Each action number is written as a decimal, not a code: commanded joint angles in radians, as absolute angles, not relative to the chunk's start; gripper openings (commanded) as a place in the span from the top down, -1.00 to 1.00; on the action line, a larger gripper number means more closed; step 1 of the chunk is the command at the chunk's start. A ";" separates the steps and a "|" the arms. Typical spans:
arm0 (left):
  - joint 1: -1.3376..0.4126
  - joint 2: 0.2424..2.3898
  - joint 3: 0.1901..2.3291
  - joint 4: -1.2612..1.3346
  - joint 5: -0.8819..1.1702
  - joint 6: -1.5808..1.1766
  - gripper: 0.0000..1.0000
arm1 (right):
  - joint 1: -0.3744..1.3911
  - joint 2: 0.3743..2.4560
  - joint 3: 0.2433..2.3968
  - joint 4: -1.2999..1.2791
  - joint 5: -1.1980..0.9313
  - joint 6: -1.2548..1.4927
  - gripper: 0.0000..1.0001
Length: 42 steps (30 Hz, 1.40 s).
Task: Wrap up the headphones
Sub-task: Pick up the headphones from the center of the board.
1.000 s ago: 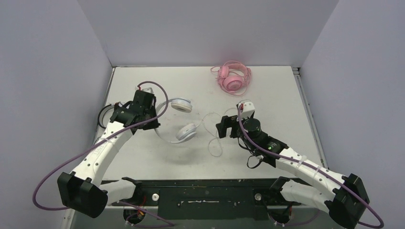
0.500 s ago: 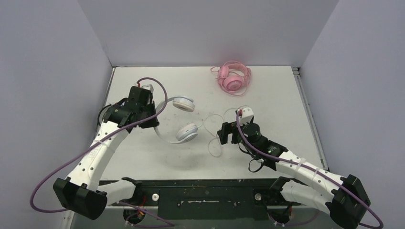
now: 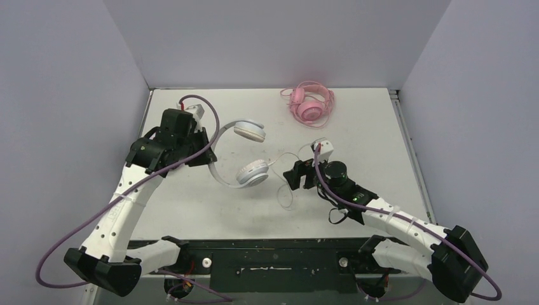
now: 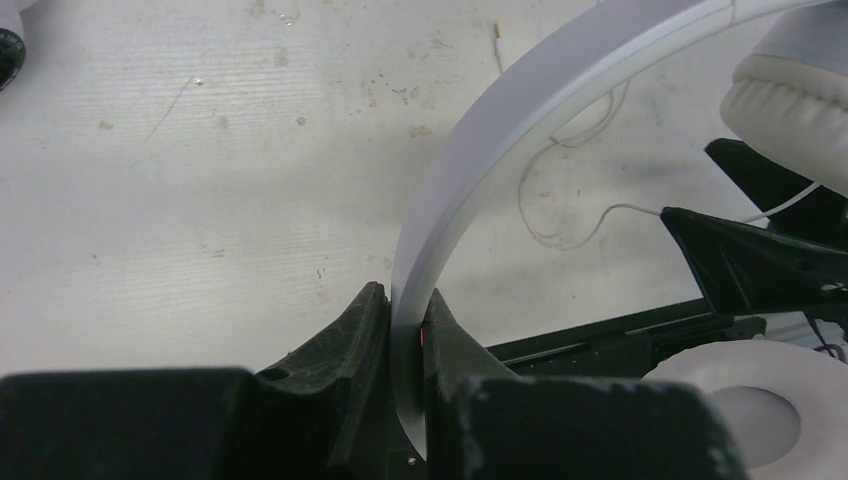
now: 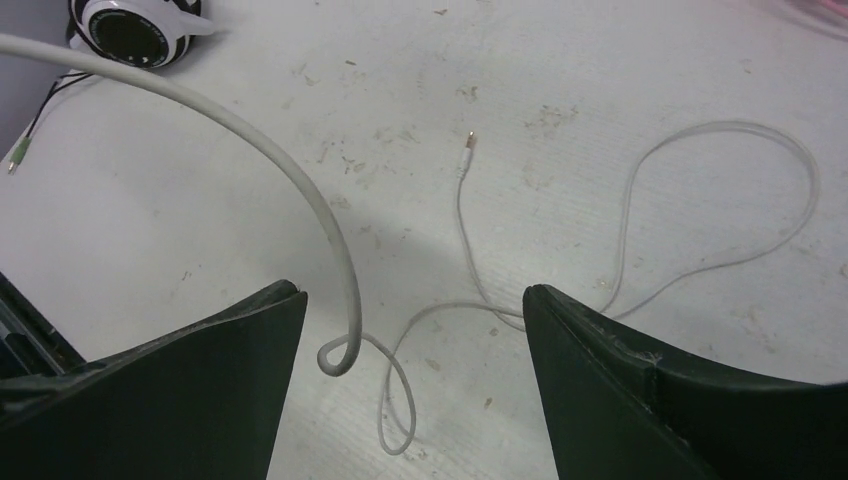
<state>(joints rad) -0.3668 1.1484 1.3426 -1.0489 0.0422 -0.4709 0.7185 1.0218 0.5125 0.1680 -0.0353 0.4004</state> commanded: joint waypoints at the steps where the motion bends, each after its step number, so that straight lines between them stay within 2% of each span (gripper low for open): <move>1: -0.366 1.124 1.424 -1.010 0.175 -0.498 1.00 | 0.707 1.053 0.505 0.381 -0.114 0.394 -0.54; 3: -0.367 1.126 1.415 -0.996 0.206 -0.491 1.00 | 0.701 1.067 0.520 0.403 -0.113 0.387 -0.31; 7: -0.367 1.132 1.385 -0.986 0.204 -0.458 1.00 | 0.696 1.052 0.582 0.352 -0.062 0.340 0.30; 9: -0.367 1.142 1.368 -0.985 0.180 -0.435 1.00 | 0.696 1.023 0.614 0.318 -0.029 0.302 0.55; 13: -0.389 1.146 1.331 -0.951 0.166 -0.381 1.00 | 0.696 0.986 0.696 0.232 0.034 0.209 0.86; 16: -0.445 1.155 1.321 -0.943 0.082 -0.352 1.00 | 0.698 0.976 0.767 0.184 -0.007 0.128 0.98; 20: -0.509 1.200 1.324 -0.953 -0.042 -0.312 1.00 | 0.712 0.993 0.875 0.113 -0.133 0.036 1.00; 24: -0.571 1.240 1.317 -0.933 -0.133 -0.273 1.00 | 0.767 1.047 0.978 0.022 -0.164 -0.054 0.86; 30: -0.665 1.273 1.302 -0.878 -0.191 -0.219 1.00 | 0.881 1.158 1.104 -0.103 -0.096 -0.163 0.74; 34: -0.724 1.285 1.300 -0.845 -0.209 -0.179 1.00 | 0.899 1.219 1.146 -0.123 -0.054 -0.184 0.72; 35: -0.729 1.285 1.298 -0.836 -0.204 -0.170 1.00 | 0.898 1.228 1.152 -0.124 -0.045 -0.190 0.69; 37: -0.737 1.282 1.296 -0.822 -0.186 -0.157 1.00 | 0.898 1.242 1.157 -0.119 -0.020 -0.193 0.44; 42: -0.741 1.261 1.275 -0.784 -0.143 -0.129 1.00 | 0.878 1.249 1.135 -0.065 0.066 -0.161 0.41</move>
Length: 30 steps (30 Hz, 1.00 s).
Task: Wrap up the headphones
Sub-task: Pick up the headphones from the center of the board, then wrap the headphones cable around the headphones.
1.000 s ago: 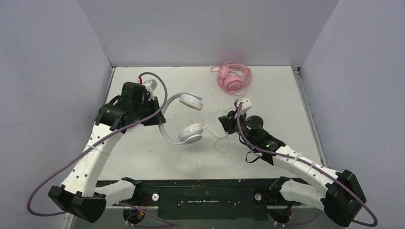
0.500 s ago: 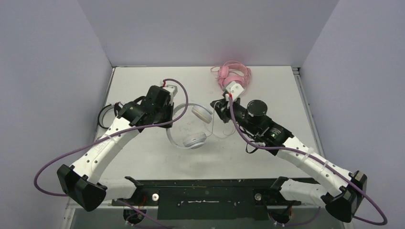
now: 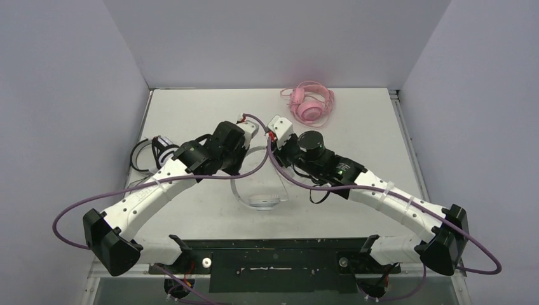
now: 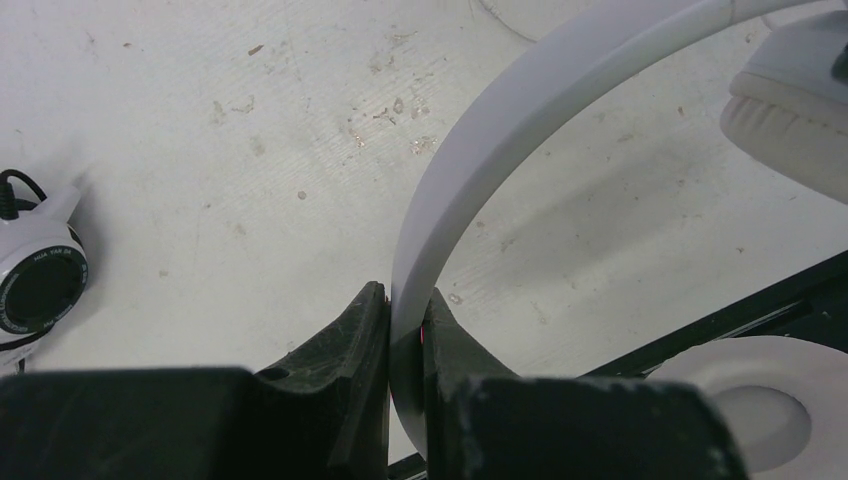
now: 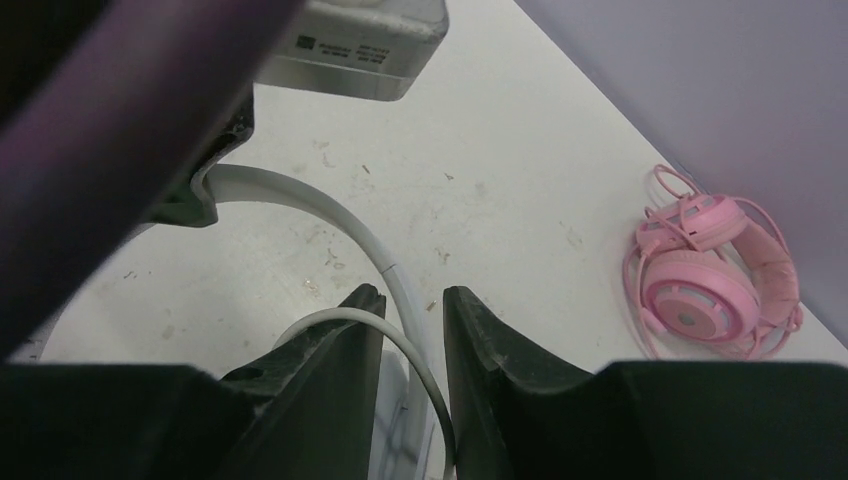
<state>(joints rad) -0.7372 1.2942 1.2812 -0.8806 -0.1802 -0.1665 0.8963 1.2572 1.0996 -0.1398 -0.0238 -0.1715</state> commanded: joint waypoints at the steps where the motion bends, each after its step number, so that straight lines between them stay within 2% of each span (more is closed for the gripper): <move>1: -0.742 1.259 1.272 -0.783 -0.138 -0.124 1.00 | 0.867 1.247 1.133 -0.059 0.057 -0.151 0.39; 5: -0.744 1.253 1.253 -0.786 -0.105 -0.101 1.00 | 0.801 1.259 1.147 -0.060 -0.060 -0.107 0.24; 10: -0.747 1.208 1.238 -0.761 -0.057 -0.091 1.00 | 0.707 1.308 1.165 -0.092 -0.285 -0.079 0.30; 18: -0.747 1.134 1.287 -0.769 0.020 -0.116 1.00 | 0.613 1.316 1.055 0.083 -0.491 0.043 0.28; 23: -0.747 1.137 1.371 -0.867 0.023 -0.140 1.00 | 0.539 1.293 0.959 0.213 -0.560 0.102 0.02; 27: -0.746 1.142 1.427 -0.927 0.023 -0.174 1.00 | 0.454 1.263 0.883 0.297 -0.564 0.149 -0.04; 30: -0.746 1.144 1.464 -0.951 0.032 -0.212 1.00 | 0.422 1.243 0.815 0.374 -0.616 0.170 -0.25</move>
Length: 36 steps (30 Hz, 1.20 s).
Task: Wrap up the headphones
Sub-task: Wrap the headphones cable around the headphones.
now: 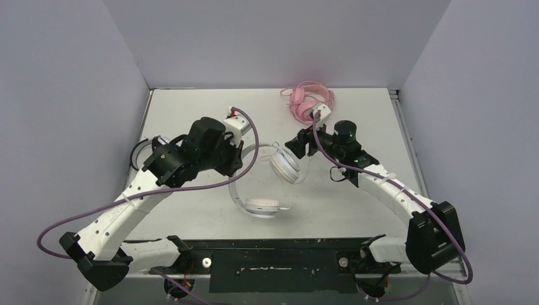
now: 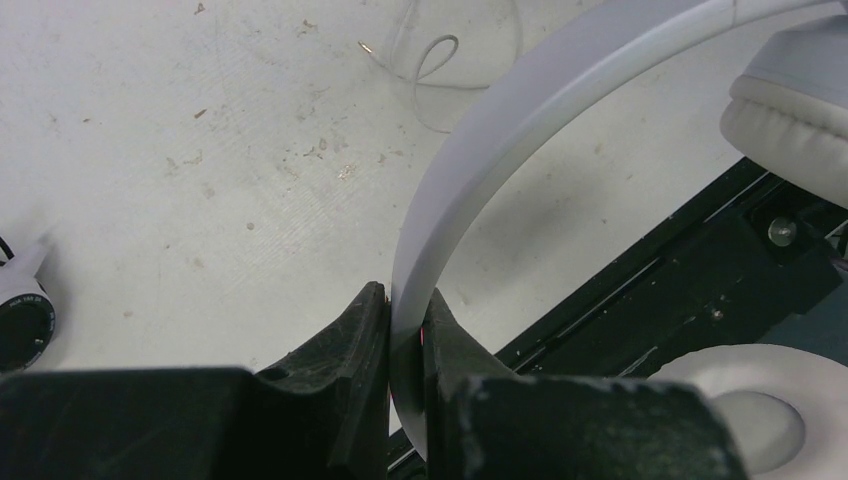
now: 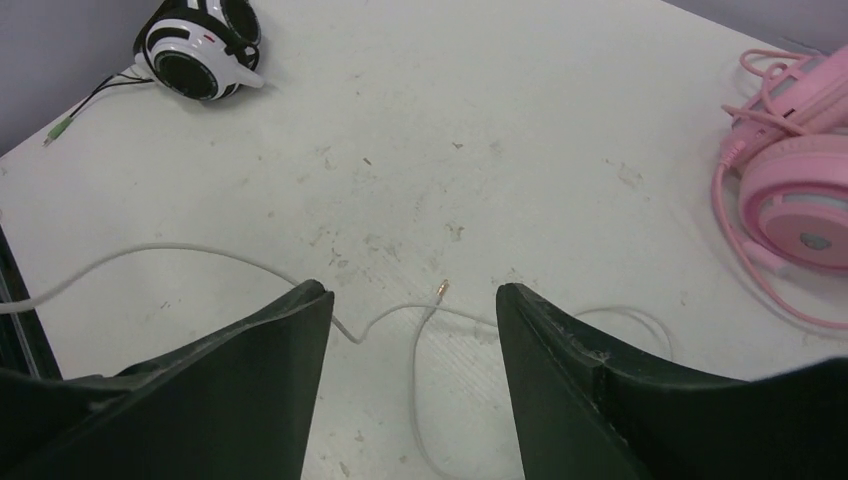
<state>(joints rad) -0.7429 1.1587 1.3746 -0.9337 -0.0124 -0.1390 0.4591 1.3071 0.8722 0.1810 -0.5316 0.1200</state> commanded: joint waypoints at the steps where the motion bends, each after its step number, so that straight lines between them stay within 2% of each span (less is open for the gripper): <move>1: -0.747 1.145 1.478 -0.956 0.040 -0.226 1.00 | 0.420 1.234 0.786 0.409 -0.640 0.166 -0.34; 8: -0.746 1.176 1.606 -1.009 0.092 -0.311 1.00 | 0.423 1.157 0.508 0.822 -0.709 0.208 -0.66; 15: -0.747 1.216 1.700 -1.055 0.107 -0.344 1.00 | 0.460 1.218 0.528 0.841 -0.722 0.125 -0.93; 21: -0.747 1.237 1.744 -1.059 0.144 -0.365 1.00 | 0.473 1.311 0.612 0.846 -0.706 0.081 -0.96; 26: -0.747 1.255 1.784 -1.067 0.164 -0.378 1.00 | 0.486 1.430 0.700 0.859 -0.758 0.077 -0.84; 33: -0.746 1.283 1.860 -1.086 0.172 -0.400 1.00 | 0.497 1.546 0.765 0.939 -0.753 0.114 -0.36; 34: -0.747 1.287 1.871 -1.086 0.173 -0.404 1.00 | 0.497 1.559 0.770 0.958 -0.754 0.125 -0.22; 36: -0.747 1.294 1.888 -1.084 0.172 -0.411 1.00 | 0.497 1.581 0.781 0.986 -0.768 0.150 0.25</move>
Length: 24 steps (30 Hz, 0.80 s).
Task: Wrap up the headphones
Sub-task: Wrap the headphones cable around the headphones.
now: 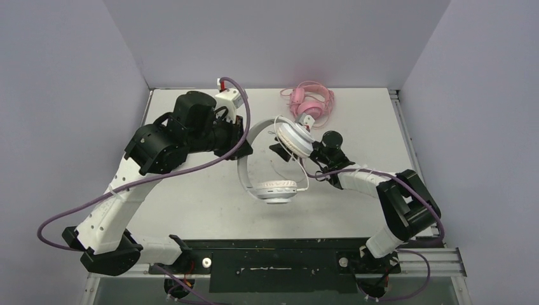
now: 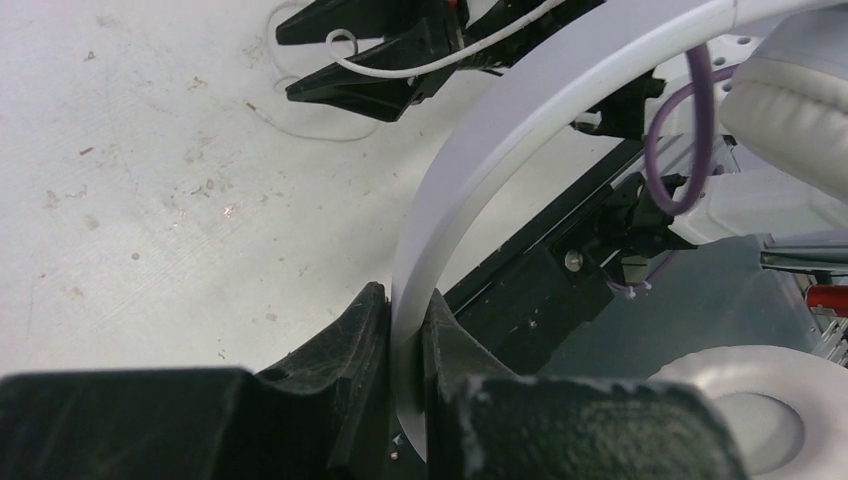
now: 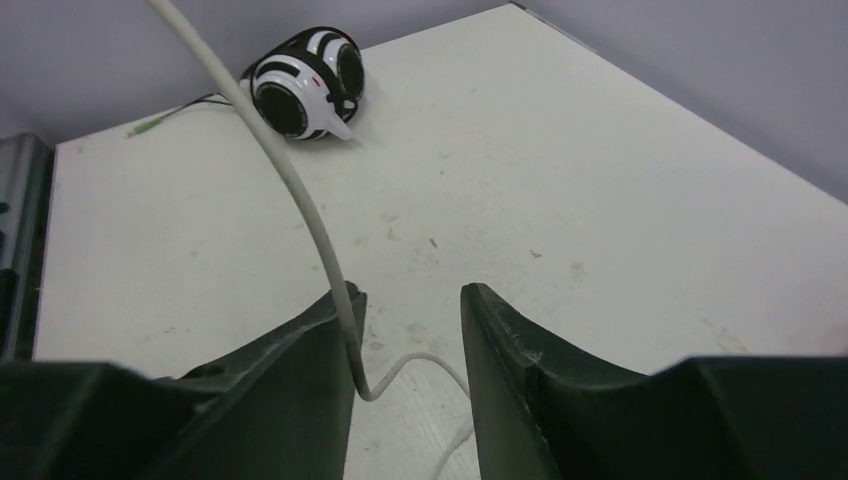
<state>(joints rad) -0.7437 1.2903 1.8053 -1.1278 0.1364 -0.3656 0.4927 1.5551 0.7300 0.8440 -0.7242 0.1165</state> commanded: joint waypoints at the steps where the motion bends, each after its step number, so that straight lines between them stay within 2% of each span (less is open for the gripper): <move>1: -0.747 1.297 1.896 -1.083 0.164 -0.417 1.00 | 0.498 1.587 0.781 0.999 -0.777 0.166 0.53; 4: -0.747 1.316 1.938 -1.097 0.121 -0.442 1.00 | 0.515 1.581 0.748 1.022 -0.776 0.189 1.00; 10: -0.727 1.372 2.018 -1.070 0.090 -0.448 1.00 | 0.613 1.456 0.614 1.004 -0.740 0.188 1.00; 14: -0.618 1.439 2.091 -1.093 0.113 -0.450 1.00 | 0.695 1.311 0.514 0.950 -0.687 0.191 1.00; 17: -0.508 1.452 2.093 -1.061 0.166 -0.476 1.00 | 0.761 1.205 0.458 0.890 -0.639 0.188 1.00; 24: -0.413 1.464 2.016 -0.964 0.165 -0.518 1.00 | 0.876 1.071 0.435 0.777 -0.611 0.201 0.87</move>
